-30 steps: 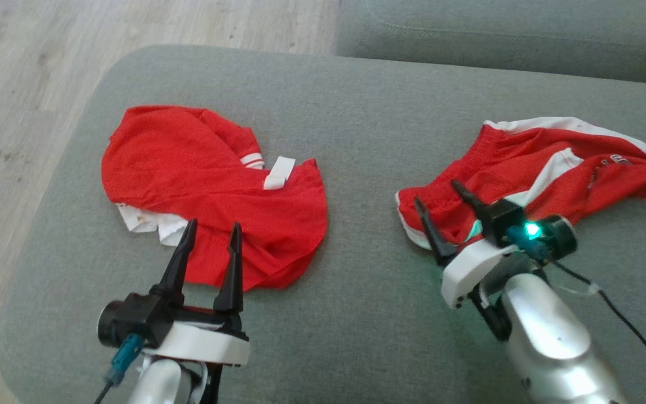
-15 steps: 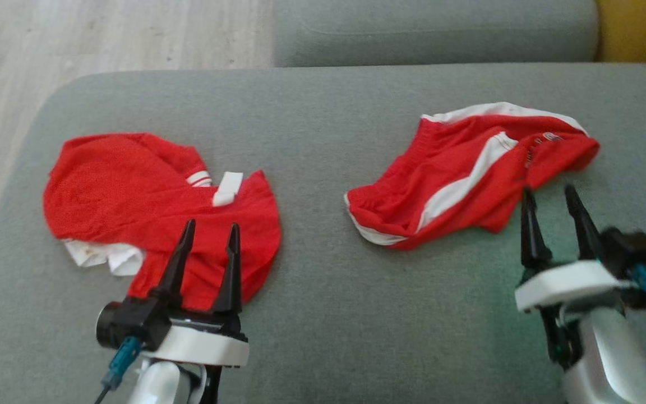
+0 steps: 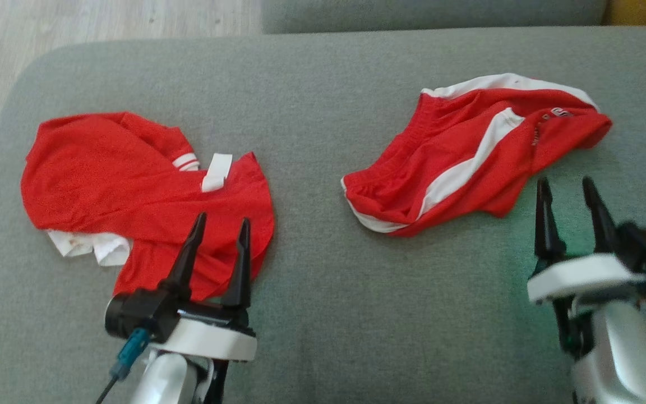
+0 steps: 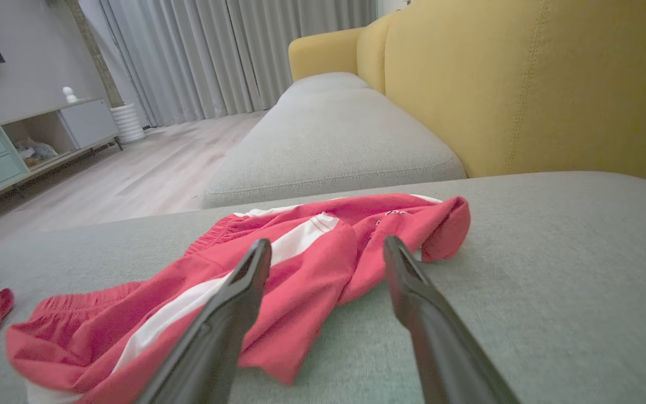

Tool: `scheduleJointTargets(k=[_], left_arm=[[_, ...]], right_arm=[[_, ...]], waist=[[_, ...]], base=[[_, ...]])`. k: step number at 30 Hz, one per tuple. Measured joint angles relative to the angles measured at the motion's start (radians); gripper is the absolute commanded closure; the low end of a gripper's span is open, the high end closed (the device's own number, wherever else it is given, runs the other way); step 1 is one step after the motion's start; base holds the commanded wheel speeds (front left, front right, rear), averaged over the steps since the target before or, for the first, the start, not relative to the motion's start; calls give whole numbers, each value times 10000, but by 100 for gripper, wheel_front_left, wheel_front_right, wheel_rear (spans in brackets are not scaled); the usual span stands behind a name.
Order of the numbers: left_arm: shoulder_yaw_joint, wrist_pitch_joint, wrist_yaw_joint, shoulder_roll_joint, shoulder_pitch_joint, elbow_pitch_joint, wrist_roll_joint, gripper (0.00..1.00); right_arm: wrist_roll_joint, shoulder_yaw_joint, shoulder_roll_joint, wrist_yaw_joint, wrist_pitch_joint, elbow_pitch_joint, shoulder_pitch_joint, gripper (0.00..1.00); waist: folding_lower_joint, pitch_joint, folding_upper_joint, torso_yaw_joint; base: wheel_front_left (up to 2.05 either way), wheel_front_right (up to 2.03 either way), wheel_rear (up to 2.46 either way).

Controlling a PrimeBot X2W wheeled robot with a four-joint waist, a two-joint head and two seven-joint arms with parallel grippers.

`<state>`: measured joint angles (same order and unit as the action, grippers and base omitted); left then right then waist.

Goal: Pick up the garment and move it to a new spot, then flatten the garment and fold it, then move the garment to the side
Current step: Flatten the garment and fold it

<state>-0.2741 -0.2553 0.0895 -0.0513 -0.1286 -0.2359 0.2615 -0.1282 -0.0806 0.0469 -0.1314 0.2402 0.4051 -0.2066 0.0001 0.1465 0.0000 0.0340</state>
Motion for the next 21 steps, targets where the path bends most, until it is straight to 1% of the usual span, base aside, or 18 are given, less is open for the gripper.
scheduleJointTargets(k=[3, 5, 6, 10, 12, 15, 18, 21], left_arm=[[-138, 0, 2, 4, -188, -48, 0, 0], [-157, 0, 4, 10, -337, -50, 6, 0], [-171, 0, 36, 10, -422, -59, 13, 0], [-236, 0, 75, 12, -563, -105, 84, 0], [-263, 0, 75, 12, -600, -111, 155, 0], [-437, 0, 75, 12, -764, -148, 217, 0], [-548, 0, 73, 23, -906, -150, 247, 0], [-579, 0, 61, 23, -926, -157, 359, 0]], right_arm=[[428, -159, 4, 0, -746, 138, -662, 0], [412, -345, 0, 0, -1313, 339, -1243, 0], [663, -548, 10, 0, -1921, 568, -1871, 0], [1283, -903, 123, 0, -2982, 1168, -3033, 0], [1302, -1101, 263, 0, -3419, 1593, -3479, 0], [1661, -1208, 667, 0, -3739, 2213, -3890, 0], [1647, -1429, 899, 0, -3962, 2859, -4226, 0], [1676, -1507, 1001, 0, -4025, 3302, -4522, 0]], waist=[[0, 210, 0, 141], [0, 361, 0, 258], [1, 519, 0, 379], [1, 832, 0, 654], [1, 974, 0, 796], [1, 1144, 0, 1015], [1, 1260, 0, 1216], [2, 1343, 0, 1349]], base=[[0, 0, 0], [0, 0, 0], [0, 0, 0], [0, 0, 0], [0, 0, 0], [0, 0, 0], [0, 0, 0], [0, 0, 0]])
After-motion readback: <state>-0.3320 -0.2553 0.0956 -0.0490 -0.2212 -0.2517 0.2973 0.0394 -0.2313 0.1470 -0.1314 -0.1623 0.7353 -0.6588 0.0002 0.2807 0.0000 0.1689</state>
